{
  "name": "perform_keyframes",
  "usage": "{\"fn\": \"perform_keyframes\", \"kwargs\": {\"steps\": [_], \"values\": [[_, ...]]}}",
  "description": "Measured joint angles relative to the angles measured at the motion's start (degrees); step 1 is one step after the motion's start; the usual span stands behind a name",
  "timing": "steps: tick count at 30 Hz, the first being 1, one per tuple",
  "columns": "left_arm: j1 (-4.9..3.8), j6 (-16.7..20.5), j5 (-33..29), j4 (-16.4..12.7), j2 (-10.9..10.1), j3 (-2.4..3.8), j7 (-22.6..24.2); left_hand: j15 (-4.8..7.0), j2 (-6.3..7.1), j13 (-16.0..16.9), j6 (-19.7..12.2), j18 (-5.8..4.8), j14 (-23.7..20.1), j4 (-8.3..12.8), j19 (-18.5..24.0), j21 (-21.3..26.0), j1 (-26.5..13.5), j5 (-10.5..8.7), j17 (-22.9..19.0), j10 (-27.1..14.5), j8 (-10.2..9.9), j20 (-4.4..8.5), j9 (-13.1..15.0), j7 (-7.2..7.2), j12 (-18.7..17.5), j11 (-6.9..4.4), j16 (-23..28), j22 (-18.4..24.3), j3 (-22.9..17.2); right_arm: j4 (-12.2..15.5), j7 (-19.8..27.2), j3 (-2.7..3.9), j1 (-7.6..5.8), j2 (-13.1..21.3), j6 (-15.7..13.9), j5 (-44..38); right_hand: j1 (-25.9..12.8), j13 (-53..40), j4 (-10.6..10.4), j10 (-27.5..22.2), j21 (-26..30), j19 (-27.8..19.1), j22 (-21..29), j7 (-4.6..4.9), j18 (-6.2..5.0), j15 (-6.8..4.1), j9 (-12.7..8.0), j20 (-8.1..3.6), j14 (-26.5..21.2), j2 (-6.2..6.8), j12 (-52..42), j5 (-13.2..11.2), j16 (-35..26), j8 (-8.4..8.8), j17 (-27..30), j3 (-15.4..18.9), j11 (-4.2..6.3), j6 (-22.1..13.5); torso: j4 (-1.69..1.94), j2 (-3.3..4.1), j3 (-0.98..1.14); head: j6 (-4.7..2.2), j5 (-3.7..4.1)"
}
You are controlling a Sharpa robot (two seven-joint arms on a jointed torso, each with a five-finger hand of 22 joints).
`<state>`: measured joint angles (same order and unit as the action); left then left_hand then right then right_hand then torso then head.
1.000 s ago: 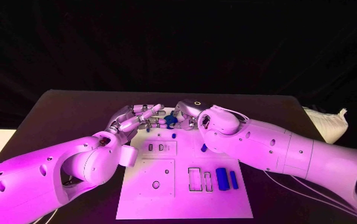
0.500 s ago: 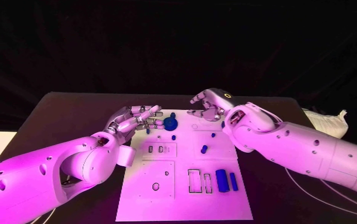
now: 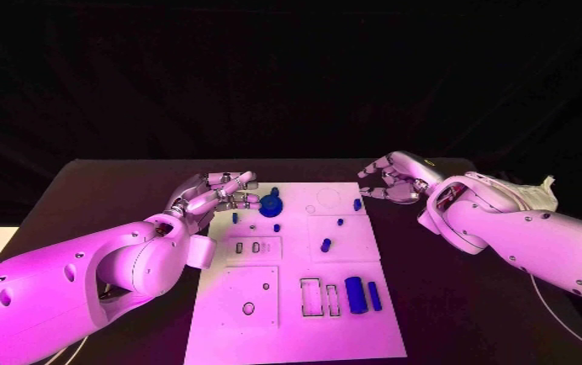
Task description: Assemble the parts on the task board
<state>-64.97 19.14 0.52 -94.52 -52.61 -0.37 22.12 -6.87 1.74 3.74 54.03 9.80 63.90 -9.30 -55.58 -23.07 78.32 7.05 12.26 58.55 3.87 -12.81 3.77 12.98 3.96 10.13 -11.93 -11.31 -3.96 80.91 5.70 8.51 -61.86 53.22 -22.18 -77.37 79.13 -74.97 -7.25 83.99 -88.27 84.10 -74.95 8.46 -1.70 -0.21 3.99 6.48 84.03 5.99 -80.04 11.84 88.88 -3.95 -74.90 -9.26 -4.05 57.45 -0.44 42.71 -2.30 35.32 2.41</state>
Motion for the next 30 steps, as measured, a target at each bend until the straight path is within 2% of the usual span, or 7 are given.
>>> {"fn": "perform_keyframes", "kwargs": {"steps": [5,10,20,25,30], "values": [[0.05,0.00,-0.37,0.57,-0.03,-0.01,0.21,0.00,-0.04,0.00,0.00,0.00,0.00,0.11,0.00,0.00,0.04,0.00,0.00,0.00,0.00,0.00,0.00,0.00,0.00,0.00,0.00,0.00,-0.11,-2.59,1.14,-0.01,0.95,-0.27,1.08,1.20,-0.01,0.00,0.17,0.00,0.00,0.00,0.00,0.00,0.00,0.00,-0.05,0.00,0.00,-0.01,0.00,-0.25,-0.22,0.00,-0.05,0.17,0.00,0.00,-0.07,-0.07,0.25,0.10,0.30],[0.12,0.00,-0.67,0.72,-0.10,-0.02,0.39,0.00,-0.22,0.00,0.00,-0.01,0.00,0.15,0.00,0.00,0.22,0.00,0.00,0.00,0.00,0.00,0.00,0.00,0.00,0.00,0.00,0.01,-0.15,-4.06,1.65,-0.01,1.84,-0.93,1.93,1.65,-0.01,0.00,0.23,0.00,0.00,0.00,0.00,0.17,0.00,0.00,-0.05,0.00,0.00,-0.01,0.30,-0.33,-0.22,0.00,-0.04,0.23,0.00,-0.17,0.00,-0.03,0.44,0.25,0.45],[0.20,0.00,-0.99,0.76,-0.24,-0.03,0.60,0.00,-0.22,0.00,0.00,0.00,0.00,0.15,0.00,0.00,0.22,0.00,-0.01,0.00,0.00,0.00,0.00,0.00,0.00,0.00,0.00,0.01,-0.15,-6.51,1.74,-0.01,2.28,-2.85,3.08,1.71,-0.01,-0.01,0.23,0.00,0.00,0.00,0.01,0.17,0.00,0.00,-0.11,0.00,0.00,-0.01,0.30,-0.64,-0.22,0.00,-0.03,0.24,0.00,-0.17,0.18,0.03,0.46,0.63,0.19],[0.21,0.00,-1.06,0.75,-0.17,-0.03,0.61,0.00,-0.22,0.00,0.00,0.00,0.00,0.15,0.00,0.00,0.22,0.00,-0.01,0.00,0.00,0.00,0.01,0.00,0.00,0.00,0.00,0.01,-0.15,-7.24,1.69,-0.01,2.30,-3.92,3.73,1.71,0.00,-0.01,0.62,0.00,0.00,0.00,0.02,0.16,0.00,0.00,-0.11,0.00,0.00,-0.02,0.30,-1.00,-0.22,0.00,-0.03,0.15,0.00,-0.17,0.14,0.04,0.43,0.79,-0.23],[0.21,0.00,-1.13,0.73,-0.10,-0.03,0.62,0.00,-0.22,0.00,0.00,0.00,0.00,0.15,0.00,0.00,0.22,0.00,-0.01,0.00,0.00,0.00,0.01,0.00,0.00,0.00,0.00,0.01,-0.15,-8.29,1.63,-0.01,2.31,-4.76,4.39,1.66,0.29,-0.01,0.78,0.00,0.00,0.00,0.02,0.16,0.00,0.00,-0.10,0.00,0.00,-0.31,0.30,-1.00,-0.22,0.00,-0.03,0.00,0.00,-0.17,0.18,0.04,0.42,0.91,-0.31]]}}
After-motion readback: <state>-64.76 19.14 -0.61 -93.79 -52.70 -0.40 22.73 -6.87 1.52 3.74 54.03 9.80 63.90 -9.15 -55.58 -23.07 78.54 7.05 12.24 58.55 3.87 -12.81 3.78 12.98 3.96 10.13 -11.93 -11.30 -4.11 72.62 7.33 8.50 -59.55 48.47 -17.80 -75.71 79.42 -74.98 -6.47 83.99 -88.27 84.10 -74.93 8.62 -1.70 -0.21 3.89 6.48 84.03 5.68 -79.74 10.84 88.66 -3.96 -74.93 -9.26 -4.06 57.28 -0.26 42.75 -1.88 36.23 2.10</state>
